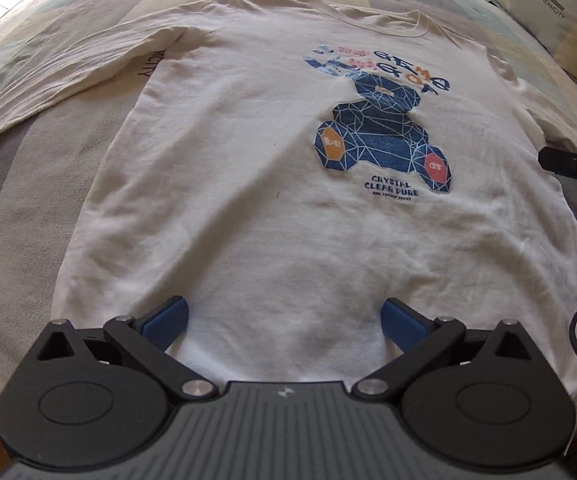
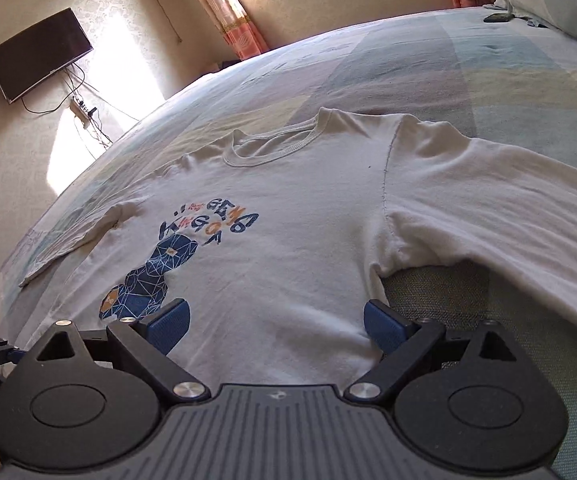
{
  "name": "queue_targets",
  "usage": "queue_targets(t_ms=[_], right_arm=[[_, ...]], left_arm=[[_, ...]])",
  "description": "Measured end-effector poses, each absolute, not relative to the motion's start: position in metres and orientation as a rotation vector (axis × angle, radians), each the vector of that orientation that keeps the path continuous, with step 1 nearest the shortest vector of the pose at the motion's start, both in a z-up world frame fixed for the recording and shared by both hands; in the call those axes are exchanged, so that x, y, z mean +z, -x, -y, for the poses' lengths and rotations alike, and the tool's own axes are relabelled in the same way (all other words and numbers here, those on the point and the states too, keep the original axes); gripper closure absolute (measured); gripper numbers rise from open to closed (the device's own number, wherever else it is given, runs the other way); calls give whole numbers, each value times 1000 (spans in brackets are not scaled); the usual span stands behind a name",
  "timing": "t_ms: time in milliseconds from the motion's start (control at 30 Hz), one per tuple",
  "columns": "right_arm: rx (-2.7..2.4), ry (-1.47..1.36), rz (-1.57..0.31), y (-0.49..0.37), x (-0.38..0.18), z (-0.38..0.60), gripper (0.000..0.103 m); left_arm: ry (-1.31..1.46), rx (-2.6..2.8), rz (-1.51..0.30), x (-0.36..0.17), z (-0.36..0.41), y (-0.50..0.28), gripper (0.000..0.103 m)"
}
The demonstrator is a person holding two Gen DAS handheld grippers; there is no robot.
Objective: Fold clothes
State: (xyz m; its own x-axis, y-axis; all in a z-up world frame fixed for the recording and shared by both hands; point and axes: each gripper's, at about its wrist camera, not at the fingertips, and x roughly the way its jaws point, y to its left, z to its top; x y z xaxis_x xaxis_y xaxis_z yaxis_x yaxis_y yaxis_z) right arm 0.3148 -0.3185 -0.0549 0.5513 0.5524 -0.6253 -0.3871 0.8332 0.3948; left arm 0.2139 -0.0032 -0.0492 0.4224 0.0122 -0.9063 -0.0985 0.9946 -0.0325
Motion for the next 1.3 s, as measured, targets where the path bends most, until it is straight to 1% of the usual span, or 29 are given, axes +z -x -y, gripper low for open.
queue_targets(t_ms=[67, 233, 367, 400, 533, 633, 700, 867, 1033, 1200, 1300], right_arm=[[544, -145, -831, -305, -49, 310, 3], [634, 8, -825, -274, -38, 284, 3], [729, 143, -861, -245, -45, 257, 2], [726, 182, -875, -239, -50, 251, 1], [662, 339, -821, -213, -56, 233, 0], [603, 292, -866, -213, -49, 230, 0], [592, 275, -862, -207, -41, 226, 0], [532, 275, -843, -182, -24, 203, 0], [391, 223, -981, -159, -41, 184, 0], [217, 181, -1031, -126, -41, 183, 0], [141, 198, -997, -120, -31, 169, 0]], left_arm=[[58, 73, -1119, -46, 6, -214, 1], [30, 46, -1123, -47, 2, -204, 1], [16, 17, -1133, -49, -4, -190, 1], [12, 10, -1135, -50, -5, -186, 1], [5, -19, -1124, -46, -14, -168, 1], [-9, -56, -1072, -37, -19, -166, 1], [-25, -83, -1039, -35, -23, -168, 1], [-31, -172, -1037, -50, -39, -168, 1], [-87, -316, -978, -51, -53, -151, 1], [-91, -469, -942, -42, -75, -151, 1], [-68, -514, -892, -33, -81, -167, 1]])
